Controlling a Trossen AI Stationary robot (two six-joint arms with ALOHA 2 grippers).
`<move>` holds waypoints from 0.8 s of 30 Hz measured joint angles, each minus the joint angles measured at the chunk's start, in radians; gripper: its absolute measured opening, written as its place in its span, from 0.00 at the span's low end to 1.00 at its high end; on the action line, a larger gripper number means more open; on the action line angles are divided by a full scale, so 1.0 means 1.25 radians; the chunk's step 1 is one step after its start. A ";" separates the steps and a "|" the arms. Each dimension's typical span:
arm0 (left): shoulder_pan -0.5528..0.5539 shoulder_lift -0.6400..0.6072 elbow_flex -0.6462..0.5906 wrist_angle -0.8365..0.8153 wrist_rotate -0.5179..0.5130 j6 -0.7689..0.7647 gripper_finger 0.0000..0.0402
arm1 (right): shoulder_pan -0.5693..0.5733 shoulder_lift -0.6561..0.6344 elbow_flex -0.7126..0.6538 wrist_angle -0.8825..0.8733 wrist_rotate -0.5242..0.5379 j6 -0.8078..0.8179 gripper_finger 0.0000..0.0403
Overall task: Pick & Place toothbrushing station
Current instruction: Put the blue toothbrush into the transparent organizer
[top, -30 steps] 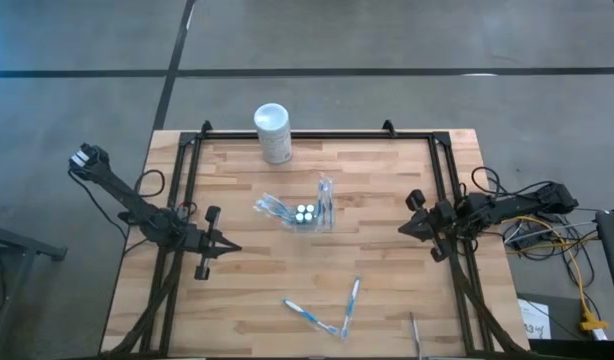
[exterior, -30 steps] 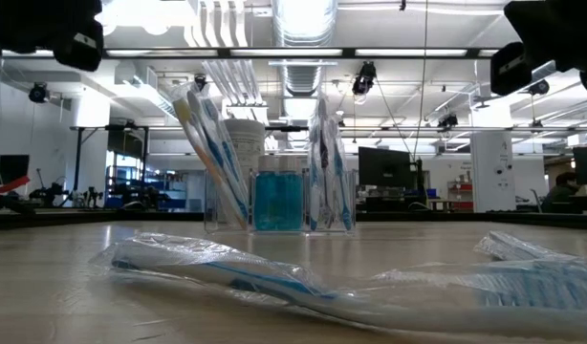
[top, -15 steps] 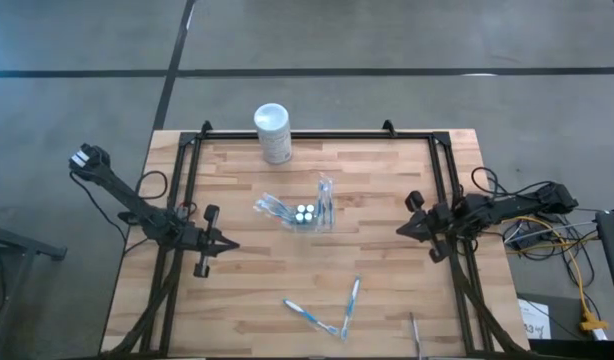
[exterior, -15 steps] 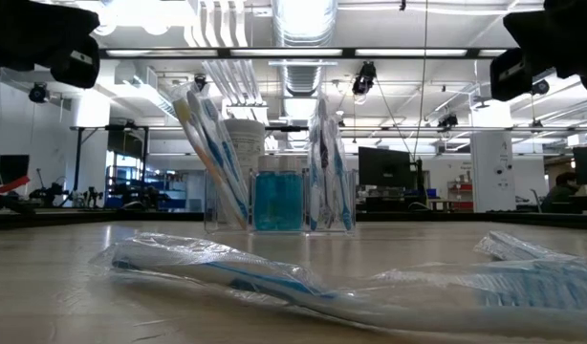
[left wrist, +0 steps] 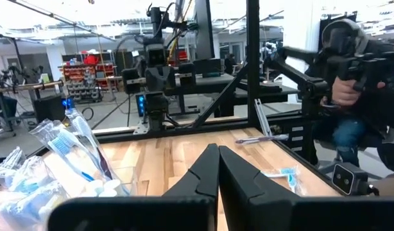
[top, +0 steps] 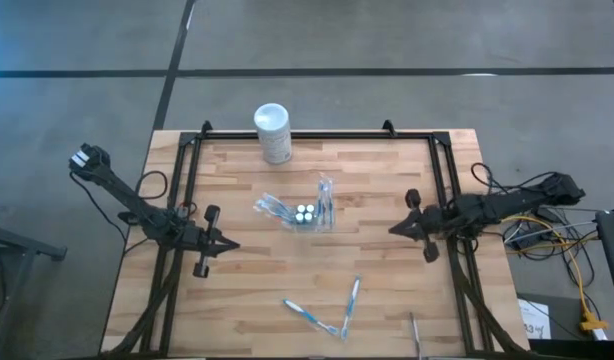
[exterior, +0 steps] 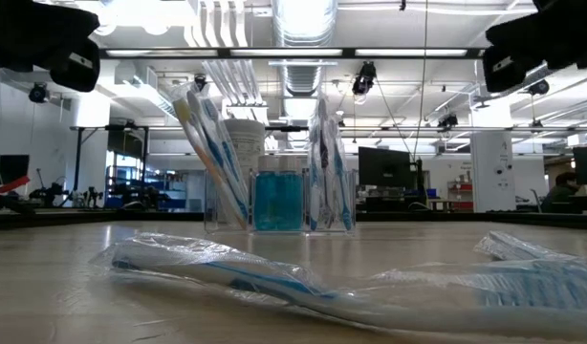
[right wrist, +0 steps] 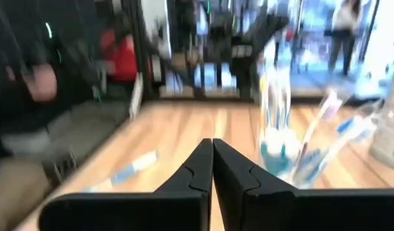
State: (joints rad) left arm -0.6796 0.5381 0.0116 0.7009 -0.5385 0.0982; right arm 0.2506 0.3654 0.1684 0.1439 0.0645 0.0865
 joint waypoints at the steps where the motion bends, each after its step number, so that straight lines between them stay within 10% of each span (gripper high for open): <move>1: 0.000 0.000 0.000 0.000 0.000 0.000 0.02 | 0.008 0.033 0.033 -0.042 0.015 -0.009 0.02; 11: 0.001 0.000 0.000 0.000 -0.001 -0.034 0.02 | 0.064 0.470 0.388 -0.398 0.032 -0.031 0.02; 24: 0.001 0.000 0.000 0.002 -0.033 -0.061 0.02 | 0.096 0.920 0.726 -0.525 -0.190 -0.098 0.12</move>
State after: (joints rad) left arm -0.6788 0.5385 0.0116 0.7033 -0.5800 0.0222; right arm 0.3706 1.5154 1.0759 -0.5129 -0.1734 -0.0365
